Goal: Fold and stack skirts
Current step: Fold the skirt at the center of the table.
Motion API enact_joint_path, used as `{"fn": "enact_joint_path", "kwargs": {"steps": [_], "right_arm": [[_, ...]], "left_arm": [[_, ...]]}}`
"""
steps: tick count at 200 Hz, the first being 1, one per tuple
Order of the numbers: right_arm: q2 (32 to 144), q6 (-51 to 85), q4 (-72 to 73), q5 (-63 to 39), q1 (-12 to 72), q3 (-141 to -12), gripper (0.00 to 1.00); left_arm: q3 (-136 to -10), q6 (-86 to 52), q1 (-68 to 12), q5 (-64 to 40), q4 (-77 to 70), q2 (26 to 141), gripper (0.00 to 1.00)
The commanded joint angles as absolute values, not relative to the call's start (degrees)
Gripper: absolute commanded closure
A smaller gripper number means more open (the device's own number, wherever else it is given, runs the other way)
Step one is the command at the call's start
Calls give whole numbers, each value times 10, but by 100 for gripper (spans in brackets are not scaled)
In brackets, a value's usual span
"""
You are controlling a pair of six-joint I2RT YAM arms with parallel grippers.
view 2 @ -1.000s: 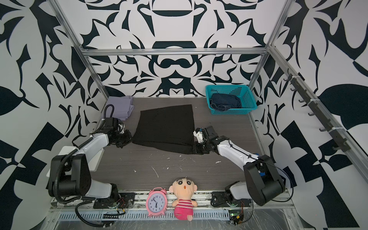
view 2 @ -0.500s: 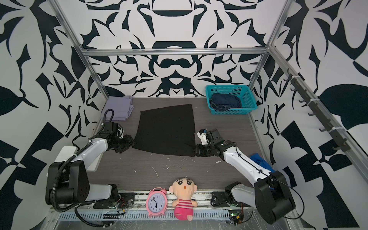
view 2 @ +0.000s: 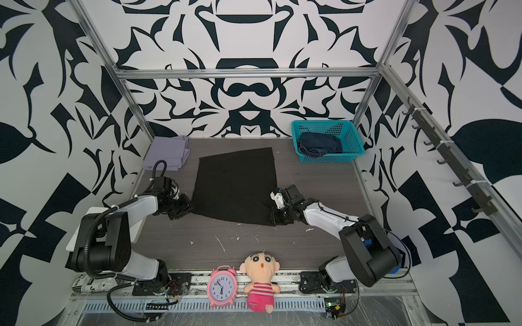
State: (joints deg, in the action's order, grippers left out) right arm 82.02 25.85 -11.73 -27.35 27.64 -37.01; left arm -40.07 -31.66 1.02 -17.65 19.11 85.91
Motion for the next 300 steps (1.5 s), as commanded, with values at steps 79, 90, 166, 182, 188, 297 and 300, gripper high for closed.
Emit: {"fn": "enact_joint_path", "kwargs": {"steps": [79,90,166,182,188,297,300], "right_arm": [[789,253,-129,-255,277,-355,79],[797,256,-112,-278,277,-352,74],[811,276,-72,-308,282,-346,100],[781,276,-100,-301,280,-358,100],[771,278,-109,-303,280,-363,100],[698,283,-215,-288,270,-326,65],[702,284,-211,-290,270,-324,63]], "left_arm": [[-410,-347,11,-190,221,845,71],[-407,-346,11,-189,220,846,69],[-394,-347,9,-197,207,844,100],[-398,-347,10,-188,226,808,100],[-400,-349,9,-187,231,793,100],[-349,-377,10,-188,278,663,100],[-349,-376,10,-190,276,666,100]]}}
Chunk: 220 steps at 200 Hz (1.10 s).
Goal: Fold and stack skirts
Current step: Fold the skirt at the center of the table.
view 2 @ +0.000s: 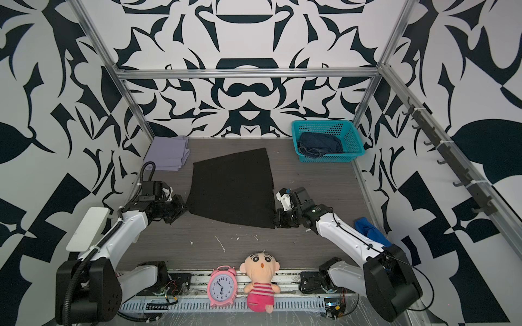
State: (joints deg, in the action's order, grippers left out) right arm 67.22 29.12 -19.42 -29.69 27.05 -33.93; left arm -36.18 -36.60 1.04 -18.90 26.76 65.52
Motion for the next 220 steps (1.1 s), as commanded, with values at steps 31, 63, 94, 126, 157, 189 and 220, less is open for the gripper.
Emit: {"fn": "enact_joint_path", "kwargs": {"steps": [31,63,94,126,157,189,220], "right_arm": [[710,299,-167,-268,272,-307,50],[760,326,-95,-288,272,-296,50],[784,341,-50,-278,272,-285,52],[798,356,-14,-278,272,-286,71],[773,352,-57,-275,272,-315,100],[686,337,-155,-256,261,-359,100],[636,332,-207,-266,259,-374,100]], "left_arm": [[-344,-371,10,-189,268,677,100],[-342,-366,10,-185,268,672,100],[-340,-363,10,-185,265,674,100],[-339,-366,10,-185,260,672,100],[-350,-370,10,-178,275,658,100],[-374,-391,10,-173,305,627,100],[-384,-402,10,-197,319,609,100]]}}
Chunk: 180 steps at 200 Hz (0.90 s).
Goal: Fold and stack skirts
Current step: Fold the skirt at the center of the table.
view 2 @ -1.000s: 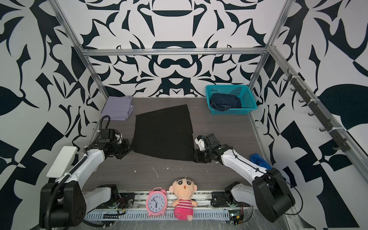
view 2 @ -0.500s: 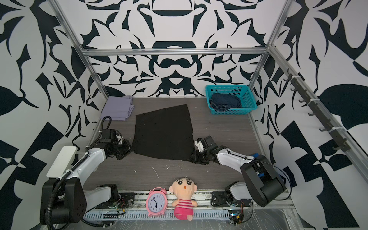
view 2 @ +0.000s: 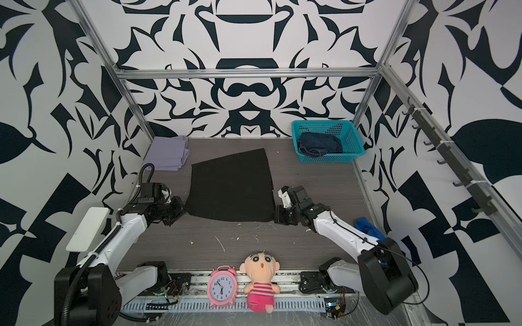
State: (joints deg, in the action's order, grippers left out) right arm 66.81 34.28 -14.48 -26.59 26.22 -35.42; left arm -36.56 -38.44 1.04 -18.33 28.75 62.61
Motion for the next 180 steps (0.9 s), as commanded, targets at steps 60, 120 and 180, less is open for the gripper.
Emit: {"fn": "enact_joint_path", "kwargs": {"steps": [60,120,180], "right_arm": [[559,341,-268,-270,258,-421,100],[720,272,-240,-267,215,-575,100],[862,225,-205,-231,194,-650,100]], "left_arm": [[-395,-420,11,-204,359,528,100],[-525,-404,26,-231,296,659,100],[-539,-363,61,-241,235,820,100]]}}
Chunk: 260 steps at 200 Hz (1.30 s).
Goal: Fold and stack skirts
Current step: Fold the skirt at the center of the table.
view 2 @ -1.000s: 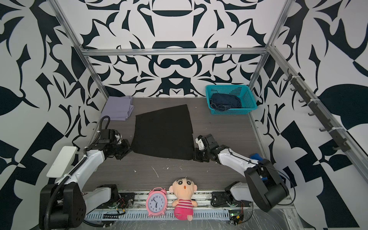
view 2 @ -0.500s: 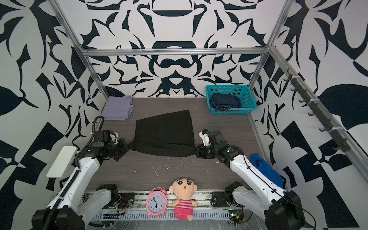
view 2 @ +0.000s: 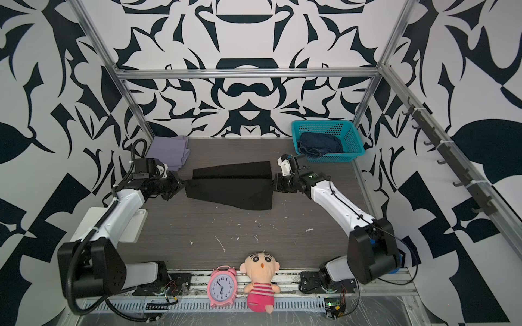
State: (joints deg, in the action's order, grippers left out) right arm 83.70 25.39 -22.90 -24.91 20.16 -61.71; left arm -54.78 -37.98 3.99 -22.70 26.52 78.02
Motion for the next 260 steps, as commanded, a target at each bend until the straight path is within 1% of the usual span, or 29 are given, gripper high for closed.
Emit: {"fn": "enact_joint_path", "kwargs": {"steps": [1,24,50,116,166,199,223,241,260], "right_arm": [[864,224,-204,-231,193,-651,100],[892,218,-198,-228,189,-666,100],[906,203,-215,-217,175,-684,100],[902,196,-212,-227,170,-719,100],[962,196,-191,-215,161,-744,100],[1017,189,-191,-192,160,-777,100],[1023,192,-165,-187,161,-764,100],[1028,184,-172,-183,161,-757,100],[1011,183,-163,-188,161,-725,100]], "left_arm": [[-540,-362,61,-241,234,822,100],[-551,-341,75,-234,242,853,100],[-575,-316,81,-207,268,859,100],[-611,-311,81,-223,273,861,100],[-639,-310,81,-239,253,926,100],[-673,-298,81,-221,260,969,100],[-655,-300,79,-216,235,970,100],[-640,-294,80,-205,238,969,100],[-611,-295,80,-209,234,956,100]]}}
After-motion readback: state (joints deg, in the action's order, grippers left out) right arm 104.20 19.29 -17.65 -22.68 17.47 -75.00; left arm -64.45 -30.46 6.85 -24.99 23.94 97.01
